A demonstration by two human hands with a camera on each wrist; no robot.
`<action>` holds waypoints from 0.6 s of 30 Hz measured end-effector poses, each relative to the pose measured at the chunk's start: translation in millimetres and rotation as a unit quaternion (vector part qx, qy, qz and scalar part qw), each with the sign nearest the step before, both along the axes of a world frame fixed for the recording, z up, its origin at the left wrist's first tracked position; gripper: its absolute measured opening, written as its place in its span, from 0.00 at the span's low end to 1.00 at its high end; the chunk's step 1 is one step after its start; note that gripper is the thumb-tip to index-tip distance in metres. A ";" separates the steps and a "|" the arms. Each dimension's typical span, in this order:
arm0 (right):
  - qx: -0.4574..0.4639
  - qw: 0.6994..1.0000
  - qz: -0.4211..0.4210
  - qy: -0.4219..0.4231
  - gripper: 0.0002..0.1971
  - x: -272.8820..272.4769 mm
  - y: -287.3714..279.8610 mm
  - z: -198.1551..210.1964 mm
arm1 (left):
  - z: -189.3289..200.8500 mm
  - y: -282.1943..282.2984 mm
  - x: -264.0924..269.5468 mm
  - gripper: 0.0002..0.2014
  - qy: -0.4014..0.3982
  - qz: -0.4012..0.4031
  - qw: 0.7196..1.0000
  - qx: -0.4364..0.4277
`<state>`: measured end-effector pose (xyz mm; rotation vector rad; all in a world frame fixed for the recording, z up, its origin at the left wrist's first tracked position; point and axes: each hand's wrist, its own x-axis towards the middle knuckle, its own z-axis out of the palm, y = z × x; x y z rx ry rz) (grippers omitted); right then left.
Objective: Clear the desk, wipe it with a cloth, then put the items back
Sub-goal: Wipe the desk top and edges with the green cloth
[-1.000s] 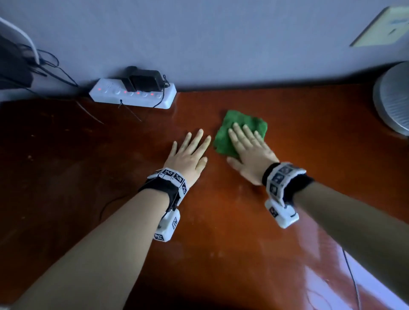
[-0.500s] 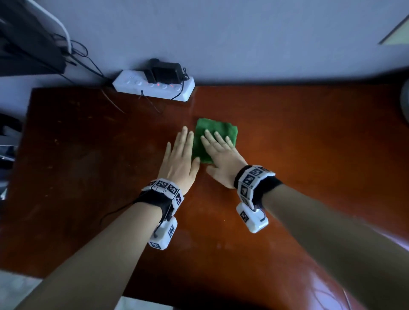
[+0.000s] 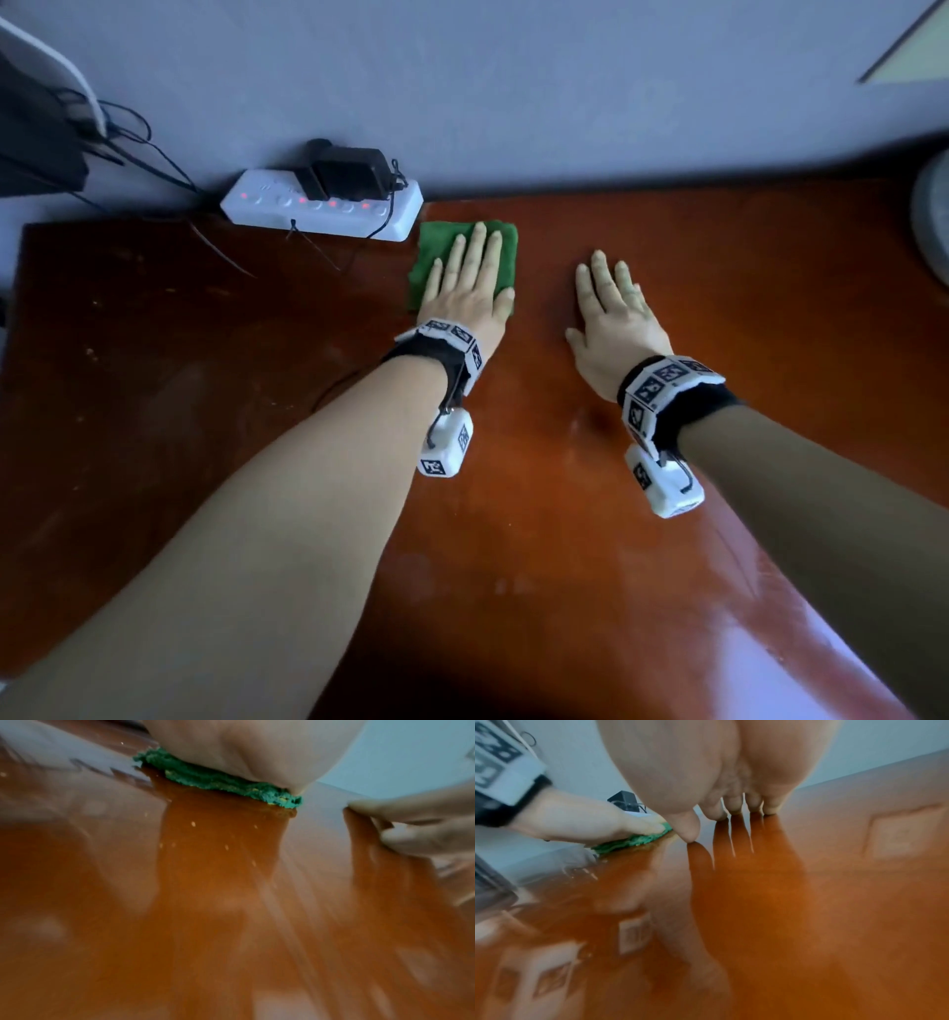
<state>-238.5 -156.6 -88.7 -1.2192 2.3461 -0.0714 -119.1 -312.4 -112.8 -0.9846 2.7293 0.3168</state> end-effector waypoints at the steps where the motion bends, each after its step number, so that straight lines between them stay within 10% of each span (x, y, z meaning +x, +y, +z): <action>1: -0.002 1.000 -0.001 0.002 0.36 0.1 0.4 0.0 | -1.0 -8.6 -4.4 0.33 0.005 0.007 1.000 0.001; 18: 0.010 1.000 -0.013 0.003 0.37 2.8 -1.7 5.4 | -4.6 -7.3 -5.5 0.33 0.061 0.128 0.989 -0.029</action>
